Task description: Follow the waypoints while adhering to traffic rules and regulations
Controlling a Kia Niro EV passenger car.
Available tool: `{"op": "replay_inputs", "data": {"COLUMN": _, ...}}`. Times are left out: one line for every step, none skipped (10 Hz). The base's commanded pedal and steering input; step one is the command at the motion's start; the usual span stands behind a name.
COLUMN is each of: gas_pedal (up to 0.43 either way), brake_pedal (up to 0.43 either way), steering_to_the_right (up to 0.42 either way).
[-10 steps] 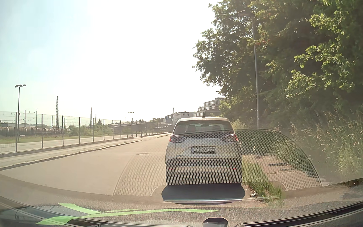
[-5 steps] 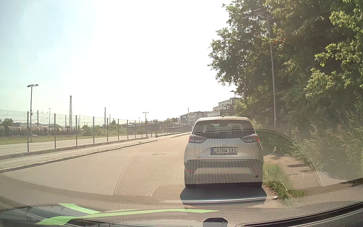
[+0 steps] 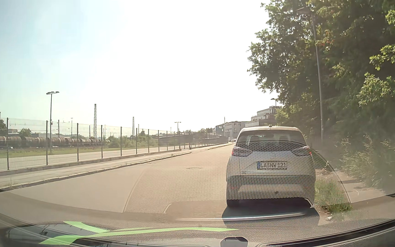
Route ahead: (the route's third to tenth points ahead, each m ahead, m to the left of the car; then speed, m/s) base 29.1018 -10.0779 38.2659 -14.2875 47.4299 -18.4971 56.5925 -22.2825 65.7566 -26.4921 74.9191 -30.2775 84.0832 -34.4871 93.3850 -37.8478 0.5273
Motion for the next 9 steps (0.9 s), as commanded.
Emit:
{"op": "replay_inputs", "data": {"gas_pedal": 0.0, "brake_pedal": 0.128, "steering_to_the_right": -0.965}}
{"op": "replay_inputs", "data": {"gas_pedal": 0.0, "brake_pedal": 0.128, "steering_to_the_right": -0.964}}
{"op": "replay_inputs", "data": {"gas_pedal": 0.0, "brake_pedal": 0.122, "steering_to_the_right": -0.965}}
{"op": "replay_inputs", "data": {"gas_pedal": 0.0, "brake_pedal": 0.098, "steering_to_the_right": -0.965}}
{"op": "replay_inputs", "data": {"gas_pedal": 0.0, "brake_pedal": 0.079, "steering_to_the_right": -0.965}}
{"op": "replay_inputs", "data": {"gas_pedal": 0.0, "brake_pedal": 0.073, "steering_to_the_right": -0.965}}
{"op": "replay_inputs", "data": {"gas_pedal": 0.0, "brake_pedal": 0.073, "steering_to_the_right": -0.965}}
{"op": "replay_inputs", "data": {"gas_pedal": 0.0, "brake_pedal": 0.043, "steering_to_the_right": -0.965}}
{"op": "replay_inputs", "data": {"gas_pedal": 0.0, "brake_pedal": 0.0, "steering_to_the_right": -0.965}}
